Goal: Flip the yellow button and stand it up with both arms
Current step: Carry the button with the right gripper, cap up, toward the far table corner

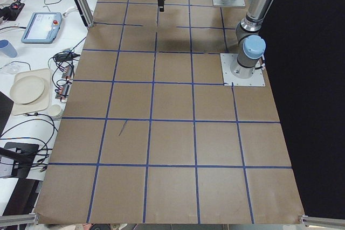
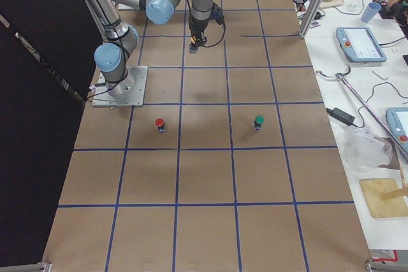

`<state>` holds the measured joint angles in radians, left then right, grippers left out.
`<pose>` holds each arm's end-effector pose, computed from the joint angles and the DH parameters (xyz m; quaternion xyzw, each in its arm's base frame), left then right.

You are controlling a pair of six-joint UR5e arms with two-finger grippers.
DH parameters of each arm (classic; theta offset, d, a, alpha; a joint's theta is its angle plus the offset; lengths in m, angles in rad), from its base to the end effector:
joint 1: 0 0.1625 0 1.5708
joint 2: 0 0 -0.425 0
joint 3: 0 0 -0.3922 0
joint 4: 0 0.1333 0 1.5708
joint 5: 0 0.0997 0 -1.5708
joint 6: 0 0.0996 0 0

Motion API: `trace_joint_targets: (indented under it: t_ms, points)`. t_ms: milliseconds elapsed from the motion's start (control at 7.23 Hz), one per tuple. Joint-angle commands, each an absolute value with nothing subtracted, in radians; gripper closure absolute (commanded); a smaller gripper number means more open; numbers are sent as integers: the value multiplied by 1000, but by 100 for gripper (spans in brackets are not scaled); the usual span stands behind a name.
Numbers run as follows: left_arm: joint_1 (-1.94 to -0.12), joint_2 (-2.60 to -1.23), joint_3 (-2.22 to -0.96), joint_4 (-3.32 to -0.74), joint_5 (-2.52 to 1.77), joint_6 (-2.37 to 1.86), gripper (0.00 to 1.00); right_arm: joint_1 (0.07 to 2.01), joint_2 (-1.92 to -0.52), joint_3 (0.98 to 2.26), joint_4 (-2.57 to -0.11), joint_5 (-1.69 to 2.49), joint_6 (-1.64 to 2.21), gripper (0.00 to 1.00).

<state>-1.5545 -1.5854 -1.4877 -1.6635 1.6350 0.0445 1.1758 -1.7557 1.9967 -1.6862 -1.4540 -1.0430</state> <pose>-0.1188 -0.4968 0.5125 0.0145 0.9993 0.0131 0.0317 -0.0160 -0.4150 0.3760 -0.3137 0.9457 0.0088 0.0851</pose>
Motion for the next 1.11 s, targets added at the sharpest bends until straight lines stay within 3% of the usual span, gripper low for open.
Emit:
trace_joint_targets:
  t_ms: [0,553,969]
  points:
    - [-1554,-1540,-1560,-1620,1579,44,1,1057,-1746,2066,-1836,-1480,-1372,92]
    - [-1584,-1549,-1548,-1602,1552,31,1,866,-1599,2062,-2009,-1465,-1864,92]
    - [-1600,-1554,-1546,-1542,1554,41,1,793,-1447,2007,-2052,-1421,-2009,91]
